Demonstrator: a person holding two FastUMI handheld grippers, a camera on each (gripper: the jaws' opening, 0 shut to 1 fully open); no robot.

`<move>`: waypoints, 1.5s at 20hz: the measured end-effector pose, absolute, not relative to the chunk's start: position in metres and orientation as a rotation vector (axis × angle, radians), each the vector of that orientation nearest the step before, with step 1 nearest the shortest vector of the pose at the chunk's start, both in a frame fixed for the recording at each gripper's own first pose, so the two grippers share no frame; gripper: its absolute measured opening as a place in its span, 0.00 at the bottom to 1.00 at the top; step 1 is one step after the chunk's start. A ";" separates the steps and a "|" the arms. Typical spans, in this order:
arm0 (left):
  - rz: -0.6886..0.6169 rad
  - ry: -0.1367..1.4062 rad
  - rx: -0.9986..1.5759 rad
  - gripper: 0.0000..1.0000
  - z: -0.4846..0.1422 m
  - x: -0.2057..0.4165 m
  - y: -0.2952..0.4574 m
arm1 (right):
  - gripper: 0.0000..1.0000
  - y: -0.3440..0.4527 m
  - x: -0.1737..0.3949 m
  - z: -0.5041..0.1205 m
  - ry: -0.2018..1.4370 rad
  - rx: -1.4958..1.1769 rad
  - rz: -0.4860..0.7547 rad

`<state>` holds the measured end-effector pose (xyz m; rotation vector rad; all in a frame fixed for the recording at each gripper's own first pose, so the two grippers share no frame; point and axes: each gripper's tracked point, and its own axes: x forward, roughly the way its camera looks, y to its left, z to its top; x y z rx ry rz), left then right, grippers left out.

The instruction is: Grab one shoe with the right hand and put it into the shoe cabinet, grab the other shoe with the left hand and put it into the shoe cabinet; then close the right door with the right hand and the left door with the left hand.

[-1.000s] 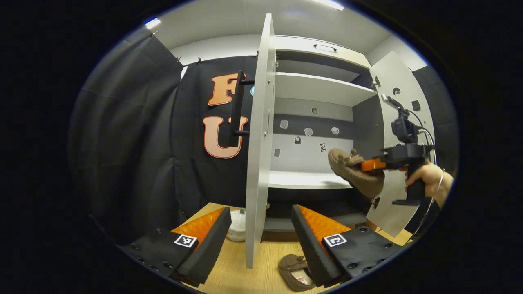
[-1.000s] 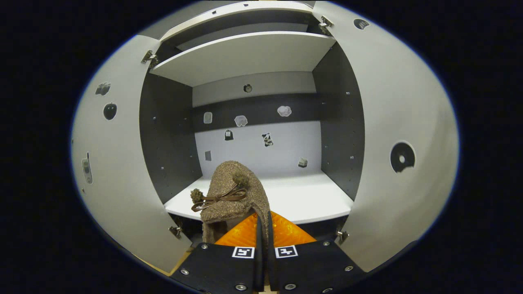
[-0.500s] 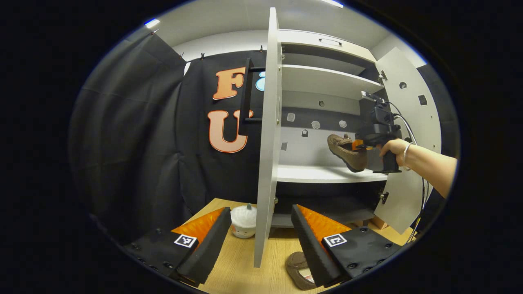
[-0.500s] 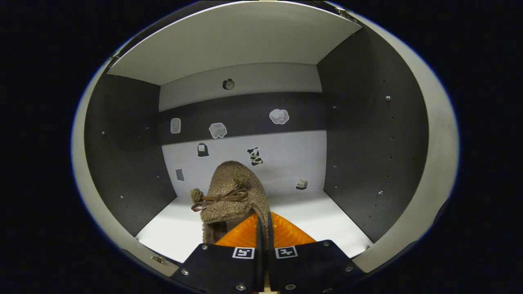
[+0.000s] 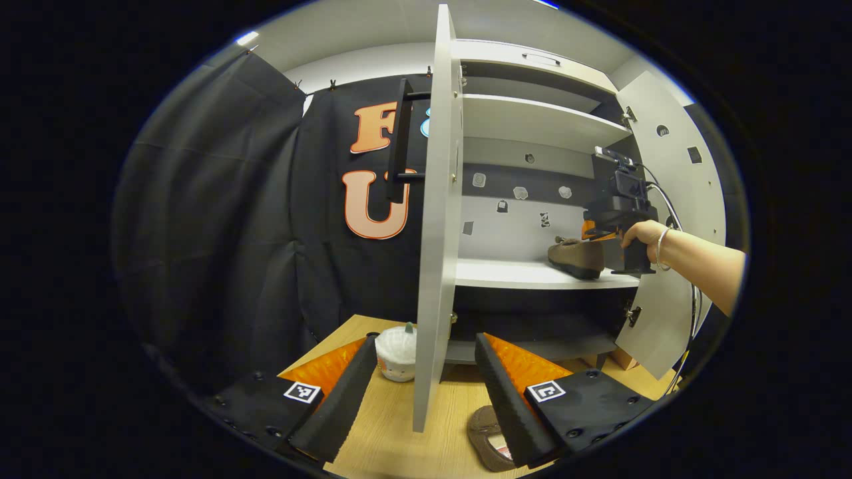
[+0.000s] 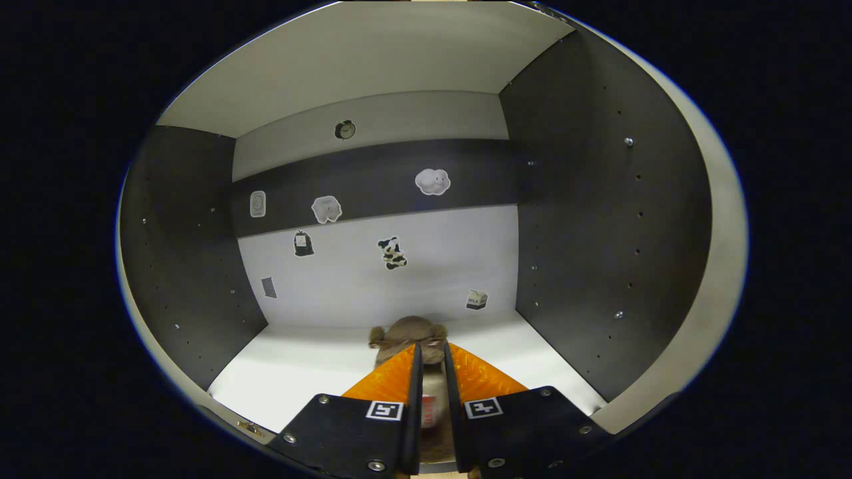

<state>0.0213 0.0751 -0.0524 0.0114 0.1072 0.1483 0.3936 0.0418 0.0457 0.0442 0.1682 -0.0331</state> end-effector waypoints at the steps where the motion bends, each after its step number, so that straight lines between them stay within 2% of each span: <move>1: 0.144 0.103 0.011 0.94 -0.051 0.021 0.071 | 0.14 0.040 0.386 0.052 0.151 0.029 -0.025; 2: 0.139 0.100 0.011 0.94 -0.050 0.020 0.068 | 0.28 0.040 0.376 0.058 0.132 0.016 -0.019; 5: 0.123 0.097 0.011 0.99 -0.048 0.016 0.056 | 0.45 0.042 0.340 0.075 0.078 0.011 0.021; 6: 0.119 0.096 0.012 0.99 -0.049 0.015 0.053 | 0.58 0.043 0.327 0.078 0.067 0.010 0.036; 7: 0.118 0.096 0.013 0.94 -0.049 0.012 0.051 | 0.70 0.042 0.314 0.080 0.056 0.002 0.045; 8: 0.115 0.098 0.013 0.99 -0.052 0.010 0.048 | 0.77 0.039 0.300 0.083 0.041 -0.012 0.048; 11: 0.113 0.103 0.015 0.97 -0.061 0.003 0.044 | 0.91 0.037 0.255 0.090 0.000 -0.039 0.063; 13: 0.113 0.117 0.016 0.97 -0.072 0.003 0.041 | 0.92 0.036 0.226 0.095 -0.029 -0.049 0.074; 14: 0.112 0.132 0.014 0.97 -0.082 0.002 0.040 | 0.87 0.036 0.214 0.096 -0.041 -0.064 0.078; 15: 0.110 0.151 0.012 0.97 -0.092 0.002 0.038 | 0.87 0.034 0.200 0.096 -0.052 -0.084 0.078; 16: 0.109 0.172 0.010 0.97 -0.104 0.002 0.037 | 0.92 0.032 0.188 0.096 -0.063 -0.101 0.076; 21: 0.086 0.276 -0.004 0.97 -0.162 -0.002 0.025 | 0.93 0.016 0.141 0.088 -0.075 -0.120 0.069; 25: 0.067 0.385 0.030 0.99 -0.214 -0.003 0.016 | 0.93 0.002 0.118 0.072 -0.045 -0.090 0.061; 30: 0.039 0.498 0.047 0.98 -0.265 -0.007 0.004 | 0.94 -0.015 0.100 0.058 -0.025 -0.061 0.038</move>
